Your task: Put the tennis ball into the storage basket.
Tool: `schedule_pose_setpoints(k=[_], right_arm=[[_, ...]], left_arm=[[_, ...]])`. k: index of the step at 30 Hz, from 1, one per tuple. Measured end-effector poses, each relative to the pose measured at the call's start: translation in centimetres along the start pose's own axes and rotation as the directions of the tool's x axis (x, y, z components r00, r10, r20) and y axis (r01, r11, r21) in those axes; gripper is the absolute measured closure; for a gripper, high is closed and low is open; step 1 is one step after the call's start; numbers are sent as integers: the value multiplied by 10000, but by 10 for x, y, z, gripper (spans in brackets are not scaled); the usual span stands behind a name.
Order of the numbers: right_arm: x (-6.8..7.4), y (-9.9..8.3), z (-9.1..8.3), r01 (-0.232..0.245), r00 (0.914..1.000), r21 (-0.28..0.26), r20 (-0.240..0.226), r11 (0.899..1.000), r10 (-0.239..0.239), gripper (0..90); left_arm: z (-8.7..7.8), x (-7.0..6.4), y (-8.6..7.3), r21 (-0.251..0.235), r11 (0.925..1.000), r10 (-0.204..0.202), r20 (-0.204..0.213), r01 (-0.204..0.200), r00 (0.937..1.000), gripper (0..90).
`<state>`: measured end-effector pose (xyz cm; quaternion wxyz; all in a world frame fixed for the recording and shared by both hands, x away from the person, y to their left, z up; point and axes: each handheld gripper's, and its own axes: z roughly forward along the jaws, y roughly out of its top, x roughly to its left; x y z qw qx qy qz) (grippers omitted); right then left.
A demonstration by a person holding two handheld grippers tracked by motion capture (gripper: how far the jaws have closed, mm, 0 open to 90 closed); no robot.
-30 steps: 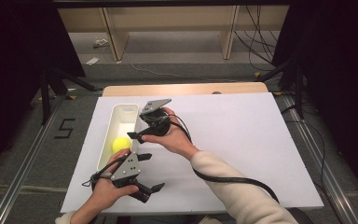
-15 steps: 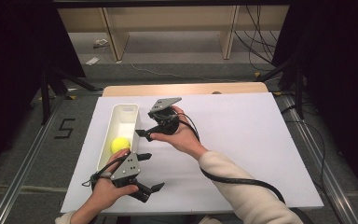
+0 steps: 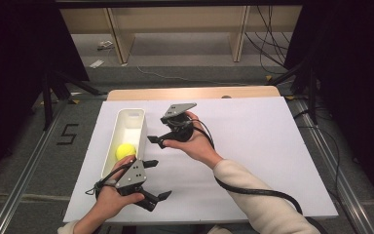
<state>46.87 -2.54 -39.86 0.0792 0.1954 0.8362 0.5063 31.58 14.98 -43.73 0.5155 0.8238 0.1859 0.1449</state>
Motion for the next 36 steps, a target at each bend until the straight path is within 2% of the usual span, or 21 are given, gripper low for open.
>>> schedule_pose_setpoints(k=[36], right_arm=[[-19,-24,-51,-490,9956,-232,790,9985,507,157]], left_arm=[[0,0,0,39,10000,-4,-35,4,10000,0]])
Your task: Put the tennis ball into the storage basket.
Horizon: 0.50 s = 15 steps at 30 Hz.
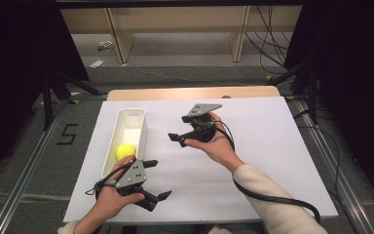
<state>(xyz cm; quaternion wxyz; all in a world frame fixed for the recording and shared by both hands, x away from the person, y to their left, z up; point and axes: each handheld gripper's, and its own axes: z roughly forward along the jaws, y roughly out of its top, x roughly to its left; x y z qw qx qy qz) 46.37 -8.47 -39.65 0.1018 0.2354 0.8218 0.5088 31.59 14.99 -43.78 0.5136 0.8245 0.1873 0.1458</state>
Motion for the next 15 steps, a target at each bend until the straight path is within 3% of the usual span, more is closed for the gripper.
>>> schedule_pose_setpoints(k=[15], right_arm=[[-7,-8,-22,-145,9996,-116,246,9998,148,157]], left_arm=[[0,0,0,7,10000,2,-20,-2,10000,0]])
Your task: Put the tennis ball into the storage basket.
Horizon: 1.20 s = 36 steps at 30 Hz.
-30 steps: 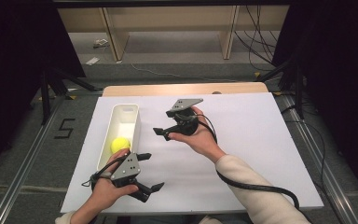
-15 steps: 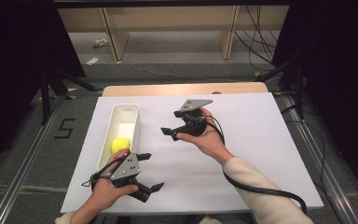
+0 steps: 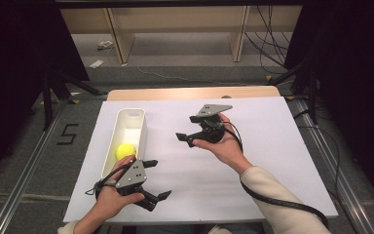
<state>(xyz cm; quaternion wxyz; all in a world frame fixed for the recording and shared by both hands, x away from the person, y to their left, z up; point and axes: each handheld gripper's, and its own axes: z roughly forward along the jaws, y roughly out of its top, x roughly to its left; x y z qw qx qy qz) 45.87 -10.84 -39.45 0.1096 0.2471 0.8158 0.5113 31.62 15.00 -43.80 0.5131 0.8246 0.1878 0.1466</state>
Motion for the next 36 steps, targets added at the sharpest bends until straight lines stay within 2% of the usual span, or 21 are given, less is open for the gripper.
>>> schedule_pose_setpoints(k=[6,8,15,24,36], right_arm=[[-5,-6,-12,-159,9997,-71,204,9998,161,157],[-6,-9,-16,-207,9994,-63,272,9998,209,157],[-13,-19,-35,-328,9977,-98,587,9994,334,157],[-17,-34,-62,-446,9941,-215,981,9988,465,157],[-19,-50,-88,-658,9895,-257,1271,9975,685,157]], left_arm=[[0,0,0,65,10000,-29,-41,30,10000,0],[0,-1,0,74,9998,-169,46,169,9998,0],[1,0,0,1,10000,-47,99,47,9999,0],[1,0,0,38,10000,-14,-51,14,10000,0],[1,0,-1,56,10000,-42,-68,43,10000,0]])
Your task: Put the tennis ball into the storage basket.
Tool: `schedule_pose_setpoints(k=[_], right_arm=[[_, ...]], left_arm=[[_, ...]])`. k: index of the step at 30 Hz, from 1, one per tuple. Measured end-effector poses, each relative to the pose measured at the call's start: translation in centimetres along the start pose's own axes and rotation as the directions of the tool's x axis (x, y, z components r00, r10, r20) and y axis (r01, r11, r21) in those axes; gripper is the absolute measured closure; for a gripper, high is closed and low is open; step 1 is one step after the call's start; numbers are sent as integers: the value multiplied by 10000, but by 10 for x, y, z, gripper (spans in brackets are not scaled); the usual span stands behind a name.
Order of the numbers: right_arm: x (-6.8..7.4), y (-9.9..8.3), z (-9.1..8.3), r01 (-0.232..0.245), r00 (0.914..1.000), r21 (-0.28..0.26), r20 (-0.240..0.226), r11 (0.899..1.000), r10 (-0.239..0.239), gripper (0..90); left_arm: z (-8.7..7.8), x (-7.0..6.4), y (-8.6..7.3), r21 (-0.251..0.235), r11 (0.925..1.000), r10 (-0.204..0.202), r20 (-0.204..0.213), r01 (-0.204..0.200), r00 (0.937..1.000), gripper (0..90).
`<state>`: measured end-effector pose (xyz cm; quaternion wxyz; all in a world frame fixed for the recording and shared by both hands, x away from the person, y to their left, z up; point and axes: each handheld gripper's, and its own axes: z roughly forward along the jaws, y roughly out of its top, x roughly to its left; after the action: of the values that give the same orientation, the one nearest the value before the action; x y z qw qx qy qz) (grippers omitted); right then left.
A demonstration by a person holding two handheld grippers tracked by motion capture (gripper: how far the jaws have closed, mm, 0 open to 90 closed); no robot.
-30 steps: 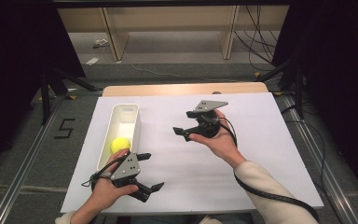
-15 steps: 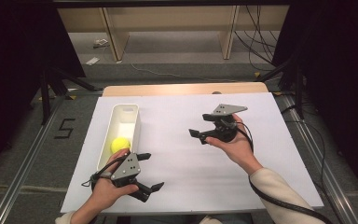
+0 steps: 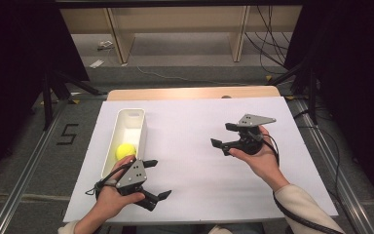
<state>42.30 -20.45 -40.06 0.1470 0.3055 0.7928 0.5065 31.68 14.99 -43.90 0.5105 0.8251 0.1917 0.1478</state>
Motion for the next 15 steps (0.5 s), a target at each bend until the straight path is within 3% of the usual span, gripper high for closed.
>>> schedule_pose_setpoints(k=[15], right_arm=[[-4,-21,-34,-253,9989,-61,400,9997,255,157]], left_arm=[[0,0,0,2,10000,-9,-38,9,10000,0]])
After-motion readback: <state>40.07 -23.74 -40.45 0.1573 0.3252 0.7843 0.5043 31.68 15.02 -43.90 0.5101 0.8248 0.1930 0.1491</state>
